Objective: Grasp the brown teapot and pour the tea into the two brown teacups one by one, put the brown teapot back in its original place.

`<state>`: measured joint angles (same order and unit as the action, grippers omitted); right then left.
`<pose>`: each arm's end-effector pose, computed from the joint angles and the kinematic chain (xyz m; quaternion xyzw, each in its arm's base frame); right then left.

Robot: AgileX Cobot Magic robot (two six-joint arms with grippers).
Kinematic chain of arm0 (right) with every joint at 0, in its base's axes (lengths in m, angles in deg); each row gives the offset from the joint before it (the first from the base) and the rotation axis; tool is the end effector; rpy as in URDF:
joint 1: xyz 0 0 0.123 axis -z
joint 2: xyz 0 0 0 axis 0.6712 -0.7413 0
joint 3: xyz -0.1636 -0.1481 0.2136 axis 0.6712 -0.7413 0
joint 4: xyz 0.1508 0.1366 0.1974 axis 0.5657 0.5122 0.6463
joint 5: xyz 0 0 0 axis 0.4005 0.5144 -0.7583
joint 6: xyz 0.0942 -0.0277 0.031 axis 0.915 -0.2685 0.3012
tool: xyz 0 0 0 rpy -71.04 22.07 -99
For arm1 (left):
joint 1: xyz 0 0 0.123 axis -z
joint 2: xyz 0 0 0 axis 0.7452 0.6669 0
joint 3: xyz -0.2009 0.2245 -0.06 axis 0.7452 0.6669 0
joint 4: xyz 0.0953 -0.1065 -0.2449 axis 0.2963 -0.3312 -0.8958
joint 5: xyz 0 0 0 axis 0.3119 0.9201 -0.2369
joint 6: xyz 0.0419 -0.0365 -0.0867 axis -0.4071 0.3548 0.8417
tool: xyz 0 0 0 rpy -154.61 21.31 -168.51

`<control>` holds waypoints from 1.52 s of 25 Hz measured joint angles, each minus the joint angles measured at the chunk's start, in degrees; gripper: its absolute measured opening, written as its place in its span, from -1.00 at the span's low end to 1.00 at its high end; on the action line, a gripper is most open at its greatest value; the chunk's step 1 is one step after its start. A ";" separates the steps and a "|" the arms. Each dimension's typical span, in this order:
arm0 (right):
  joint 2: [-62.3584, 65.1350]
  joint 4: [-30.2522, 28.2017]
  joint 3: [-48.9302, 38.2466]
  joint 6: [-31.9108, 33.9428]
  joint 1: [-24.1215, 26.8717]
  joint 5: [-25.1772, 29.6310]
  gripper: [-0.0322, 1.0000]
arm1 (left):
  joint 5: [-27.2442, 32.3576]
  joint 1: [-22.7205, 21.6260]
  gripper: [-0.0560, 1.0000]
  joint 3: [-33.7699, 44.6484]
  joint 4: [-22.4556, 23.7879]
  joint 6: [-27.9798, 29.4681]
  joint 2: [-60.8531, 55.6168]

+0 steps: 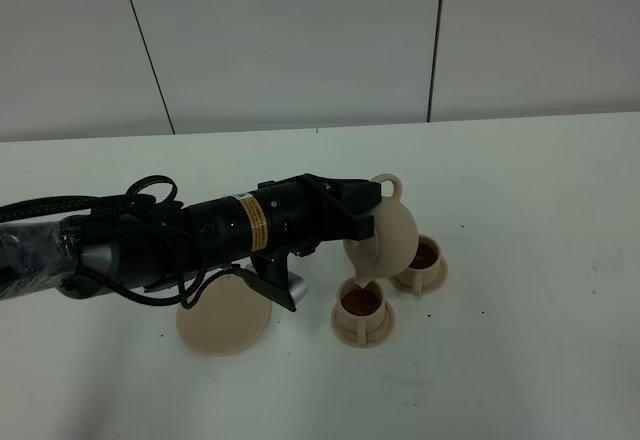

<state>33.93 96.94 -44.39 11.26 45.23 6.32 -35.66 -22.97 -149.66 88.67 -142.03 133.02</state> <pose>0.0213 0.0199 0.2826 0.0005 0.8663 0.0914 0.4911 0.3810 -0.2438 0.1617 0.7561 -0.2608 0.4435 0.4044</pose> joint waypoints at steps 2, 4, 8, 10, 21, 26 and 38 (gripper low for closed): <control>0.00 0.00 0.00 0.00 0.00 0.00 -0.24 | -0.02 0.00 -0.56 0.00 0.00 0.00 0.00; 0.00 0.00 0.00 0.00 0.00 0.00 -0.24 | -0.07 0.00 -0.56 0.00 0.00 0.00 0.00; 0.00 0.00 0.00 0.00 0.00 0.00 -0.24 | -0.14 0.00 -0.56 0.00 0.00 0.00 0.00; 0.00 0.00 0.00 0.00 0.00 0.00 -0.24 | -0.14 0.00 -0.56 0.00 0.00 0.00 0.00; 0.00 0.00 0.00 0.00 0.00 0.00 -0.24 | -0.20 -0.12 -0.56 0.00 0.07 0.00 0.00; 0.00 0.00 0.00 0.00 0.00 0.00 -0.24 | -0.27 -0.67 -0.56 0.00 0.20 0.00 0.00; 0.00 0.00 0.00 0.00 0.00 0.00 -0.24 | -0.44 -0.67 -0.56 0.00 0.36 0.00 0.00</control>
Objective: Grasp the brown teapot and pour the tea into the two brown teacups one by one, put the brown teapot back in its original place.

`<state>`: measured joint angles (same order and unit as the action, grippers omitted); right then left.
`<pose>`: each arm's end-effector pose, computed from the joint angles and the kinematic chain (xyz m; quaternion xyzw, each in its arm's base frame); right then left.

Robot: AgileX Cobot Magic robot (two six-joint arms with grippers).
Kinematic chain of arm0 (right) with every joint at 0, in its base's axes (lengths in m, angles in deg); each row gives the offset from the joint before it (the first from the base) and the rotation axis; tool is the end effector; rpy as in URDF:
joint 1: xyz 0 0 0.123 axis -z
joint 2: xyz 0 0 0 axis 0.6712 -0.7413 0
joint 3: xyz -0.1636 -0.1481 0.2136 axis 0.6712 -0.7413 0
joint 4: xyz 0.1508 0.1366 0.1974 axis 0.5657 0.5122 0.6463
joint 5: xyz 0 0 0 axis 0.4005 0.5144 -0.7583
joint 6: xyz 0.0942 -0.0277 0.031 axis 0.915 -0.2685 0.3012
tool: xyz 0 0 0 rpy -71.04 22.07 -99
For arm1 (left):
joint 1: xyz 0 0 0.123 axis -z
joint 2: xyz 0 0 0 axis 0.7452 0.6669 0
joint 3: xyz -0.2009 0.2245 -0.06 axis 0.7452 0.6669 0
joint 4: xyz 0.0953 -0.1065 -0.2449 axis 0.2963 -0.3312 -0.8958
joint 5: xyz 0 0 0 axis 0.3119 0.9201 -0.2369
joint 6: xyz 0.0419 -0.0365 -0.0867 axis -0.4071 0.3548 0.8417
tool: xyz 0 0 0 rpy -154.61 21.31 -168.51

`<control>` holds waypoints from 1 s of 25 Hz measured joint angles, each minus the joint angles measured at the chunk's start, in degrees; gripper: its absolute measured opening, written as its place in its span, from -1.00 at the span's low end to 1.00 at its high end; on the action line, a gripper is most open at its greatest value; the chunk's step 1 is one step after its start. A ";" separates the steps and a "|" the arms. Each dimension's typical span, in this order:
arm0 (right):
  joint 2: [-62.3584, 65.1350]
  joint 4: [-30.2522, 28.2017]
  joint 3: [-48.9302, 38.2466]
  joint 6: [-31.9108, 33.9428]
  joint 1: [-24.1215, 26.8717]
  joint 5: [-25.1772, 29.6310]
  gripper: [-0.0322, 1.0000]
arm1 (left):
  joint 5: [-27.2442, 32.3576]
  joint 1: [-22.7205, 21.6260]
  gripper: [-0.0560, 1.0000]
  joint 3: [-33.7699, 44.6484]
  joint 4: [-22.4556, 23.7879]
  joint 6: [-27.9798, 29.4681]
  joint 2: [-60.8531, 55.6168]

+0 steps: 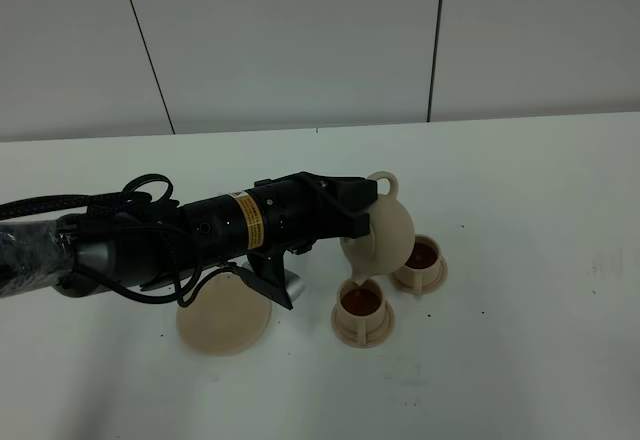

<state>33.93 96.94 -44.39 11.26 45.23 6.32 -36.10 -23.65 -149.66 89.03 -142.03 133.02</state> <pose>0.0213 0.0199 0.2826 0.0005 0.8663 0.0914 0.4911 0.3832 -0.2398 0.1621 0.7552 -0.2600 0.4458 0.4041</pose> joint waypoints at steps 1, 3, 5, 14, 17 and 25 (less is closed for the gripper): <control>0.00 0.00 0.00 0.00 0.00 0.00 -0.24 | -0.02 0.00 -0.56 0.00 0.00 0.00 0.00; 0.00 0.00 0.00 0.00 0.00 0.00 -0.24 | -0.07 0.00 -0.56 0.00 -0.05 0.00 0.00; 0.00 0.00 0.00 0.00 0.00 0.00 -0.24 | -0.13 0.00 -0.56 0.00 -0.05 0.00 0.00; 0.00 0.00 0.00 0.00 0.00 0.00 -0.24 | -0.15 -0.66 -0.56 0.00 -0.15 0.00 0.00; 0.00 0.00 0.00 0.00 0.00 0.00 -0.24 | -0.15 -0.66 -0.56 0.00 -0.15 0.00 0.00; 0.00 0.00 0.00 0.00 0.00 0.00 -0.24 | -0.81 -0.66 -0.56 0.00 0.20 0.00 0.00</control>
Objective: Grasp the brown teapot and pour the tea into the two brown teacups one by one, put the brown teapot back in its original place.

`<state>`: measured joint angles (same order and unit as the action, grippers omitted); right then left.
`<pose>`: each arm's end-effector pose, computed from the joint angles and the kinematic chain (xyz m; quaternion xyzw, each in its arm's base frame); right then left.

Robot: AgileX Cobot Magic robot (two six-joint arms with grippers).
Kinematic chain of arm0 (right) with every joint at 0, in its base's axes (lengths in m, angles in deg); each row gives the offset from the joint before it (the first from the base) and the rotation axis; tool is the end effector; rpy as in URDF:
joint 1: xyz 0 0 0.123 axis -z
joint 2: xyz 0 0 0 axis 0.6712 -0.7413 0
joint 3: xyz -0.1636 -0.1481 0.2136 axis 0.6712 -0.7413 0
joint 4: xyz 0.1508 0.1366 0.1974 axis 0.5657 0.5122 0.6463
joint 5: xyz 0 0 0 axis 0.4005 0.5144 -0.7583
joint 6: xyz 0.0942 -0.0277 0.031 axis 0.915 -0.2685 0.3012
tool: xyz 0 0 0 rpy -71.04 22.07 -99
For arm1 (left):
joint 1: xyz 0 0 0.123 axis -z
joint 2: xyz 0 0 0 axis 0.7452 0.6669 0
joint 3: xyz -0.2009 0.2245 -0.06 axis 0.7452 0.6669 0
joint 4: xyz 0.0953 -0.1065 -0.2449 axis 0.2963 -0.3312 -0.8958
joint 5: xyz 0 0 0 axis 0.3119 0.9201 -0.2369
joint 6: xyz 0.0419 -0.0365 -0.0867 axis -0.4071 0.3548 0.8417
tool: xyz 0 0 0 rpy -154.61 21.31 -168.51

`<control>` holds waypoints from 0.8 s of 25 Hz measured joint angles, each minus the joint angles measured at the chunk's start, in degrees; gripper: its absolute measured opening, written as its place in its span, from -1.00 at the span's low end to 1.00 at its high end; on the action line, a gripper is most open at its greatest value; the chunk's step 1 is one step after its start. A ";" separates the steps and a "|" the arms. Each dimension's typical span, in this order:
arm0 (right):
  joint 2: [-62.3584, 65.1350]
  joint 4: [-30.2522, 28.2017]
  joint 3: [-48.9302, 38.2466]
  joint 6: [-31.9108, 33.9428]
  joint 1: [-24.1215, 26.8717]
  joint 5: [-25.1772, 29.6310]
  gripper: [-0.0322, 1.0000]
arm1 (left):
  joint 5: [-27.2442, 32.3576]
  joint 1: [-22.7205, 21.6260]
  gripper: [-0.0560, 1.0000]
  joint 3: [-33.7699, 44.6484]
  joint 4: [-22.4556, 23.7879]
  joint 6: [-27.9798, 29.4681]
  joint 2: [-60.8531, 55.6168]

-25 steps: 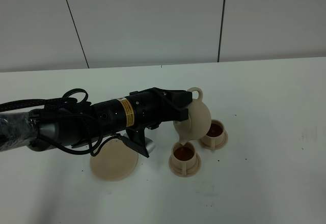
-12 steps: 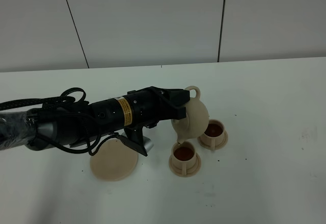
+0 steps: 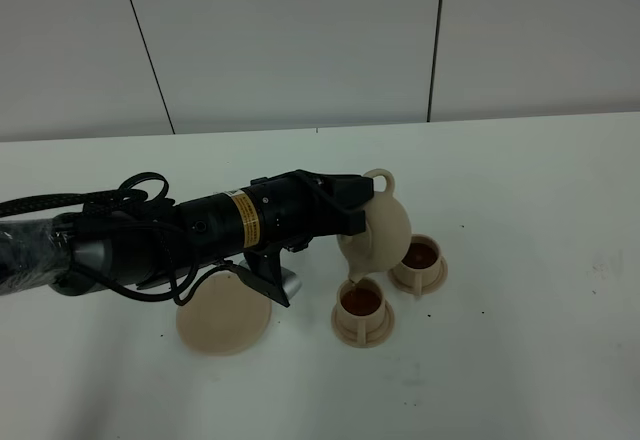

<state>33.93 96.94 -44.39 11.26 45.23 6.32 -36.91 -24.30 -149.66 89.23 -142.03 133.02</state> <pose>0.0213 0.0199 0.2826 0.0005 0.8663 0.0914 0.4911 0.3851 -0.2362 0.1630 0.7525 -0.2586 0.4487 0.4067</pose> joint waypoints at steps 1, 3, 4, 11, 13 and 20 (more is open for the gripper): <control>0.00 0.00 0.00 0.00 0.00 0.00 -0.24 | -0.30 0.00 -0.56 0.00 0.29 0.00 0.00; 0.00 0.00 0.00 0.00 0.00 0.00 -0.24 | -0.51 0.00 -0.56 0.00 0.69 0.00 0.00; 0.00 0.00 0.00 0.00 0.00 0.00 -0.24 | -0.55 0.00 -0.56 0.00 0.77 0.00 0.00; 0.00 0.00 0.00 0.00 0.00 0.00 -0.24 | -1.78 0.00 -0.56 0.00 0.95 0.00 0.00; 0.00 0.00 0.00 0.00 0.00 0.00 -0.24 | -1.78 0.00 -0.56 0.00 1.06 0.00 0.00; 0.00 0.00 0.00 0.00 0.00 0.00 -0.24 | -1.98 -0.47 -0.56 0.00 2.23 0.00 0.02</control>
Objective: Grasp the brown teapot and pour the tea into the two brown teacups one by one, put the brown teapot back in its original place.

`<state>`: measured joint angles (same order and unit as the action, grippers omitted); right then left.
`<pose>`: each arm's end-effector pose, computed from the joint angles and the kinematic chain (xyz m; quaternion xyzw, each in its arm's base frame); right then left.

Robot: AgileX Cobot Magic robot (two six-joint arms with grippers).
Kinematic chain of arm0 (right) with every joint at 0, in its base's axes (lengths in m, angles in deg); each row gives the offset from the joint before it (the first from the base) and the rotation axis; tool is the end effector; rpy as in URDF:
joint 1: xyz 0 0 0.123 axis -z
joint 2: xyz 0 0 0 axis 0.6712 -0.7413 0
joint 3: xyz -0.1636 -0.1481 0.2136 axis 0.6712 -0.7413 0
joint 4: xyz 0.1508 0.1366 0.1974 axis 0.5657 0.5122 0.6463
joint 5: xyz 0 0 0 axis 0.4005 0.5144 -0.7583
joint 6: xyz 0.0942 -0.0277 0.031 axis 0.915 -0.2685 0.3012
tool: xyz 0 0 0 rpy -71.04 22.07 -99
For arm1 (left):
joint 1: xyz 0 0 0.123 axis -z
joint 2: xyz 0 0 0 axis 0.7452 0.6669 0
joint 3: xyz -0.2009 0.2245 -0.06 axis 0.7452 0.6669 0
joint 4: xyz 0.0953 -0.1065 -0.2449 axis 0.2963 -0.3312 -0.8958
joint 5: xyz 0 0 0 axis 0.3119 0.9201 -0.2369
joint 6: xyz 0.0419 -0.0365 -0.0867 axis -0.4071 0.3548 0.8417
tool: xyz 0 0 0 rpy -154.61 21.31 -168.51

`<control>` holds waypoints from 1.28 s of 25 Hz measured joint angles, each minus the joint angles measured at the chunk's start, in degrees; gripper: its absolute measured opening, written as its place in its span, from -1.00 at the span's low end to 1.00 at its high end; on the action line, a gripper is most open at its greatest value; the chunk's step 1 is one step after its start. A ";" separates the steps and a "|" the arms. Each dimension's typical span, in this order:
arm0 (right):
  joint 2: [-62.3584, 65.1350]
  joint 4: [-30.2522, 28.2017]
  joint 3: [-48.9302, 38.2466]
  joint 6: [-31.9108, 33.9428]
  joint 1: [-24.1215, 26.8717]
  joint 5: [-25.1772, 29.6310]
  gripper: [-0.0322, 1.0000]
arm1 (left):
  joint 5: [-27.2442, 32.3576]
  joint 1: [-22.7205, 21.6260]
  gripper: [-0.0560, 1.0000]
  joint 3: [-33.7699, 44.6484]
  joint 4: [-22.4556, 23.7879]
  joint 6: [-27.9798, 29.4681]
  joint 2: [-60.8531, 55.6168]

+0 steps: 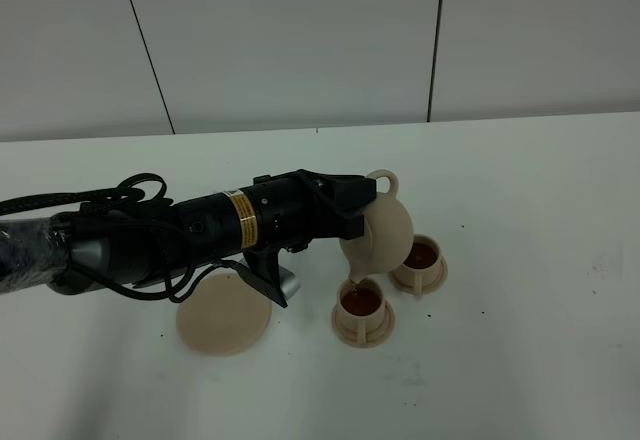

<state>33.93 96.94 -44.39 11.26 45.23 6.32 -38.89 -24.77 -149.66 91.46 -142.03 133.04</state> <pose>0.0213 0.0199 0.2826 0.0005 0.8663 0.0914 0.4911 0.3833 -0.2353 0.1640 0.7425 -0.2769 0.4477 0.4142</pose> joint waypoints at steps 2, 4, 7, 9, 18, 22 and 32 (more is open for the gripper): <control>0.00 0.00 0.00 0.00 0.00 0.00 -0.24 | -0.60 0.00 -0.56 0.00 0.12 0.00 0.05; 0.00 0.00 0.00 0.00 0.00 0.00 -0.24 | -1.01 0.00 -0.56 0.00 0.14 0.00 0.10; 0.00 0.00 0.00 0.00 0.00 0.00 -0.24 | -1.24 0.00 -0.56 0.00 0.28 0.00 0.10; 0.00 0.00 0.00 0.00 0.00 0.00 -0.24 | -1.24 0.00 -0.56 0.00 0.32 0.00 0.10; 0.00 0.00 0.00 0.00 0.00 0.00 -0.24 | -2.08 -0.88 -0.56 0.00 1.36 0.00 0.10; 0.00 0.00 0.00 0.00 0.00 0.00 -0.24 | -2.53 -1.02 -0.56 0.00 1.54 0.00 0.10; 0.00 0.00 0.00 -0.05 0.00 0.00 -0.24 | -2.60 -1.02 -0.56 0.00 0.74 1.68 0.10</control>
<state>33.93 96.94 -44.39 11.21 45.23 6.32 -41.49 -25.80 -149.66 92.20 -140.35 133.14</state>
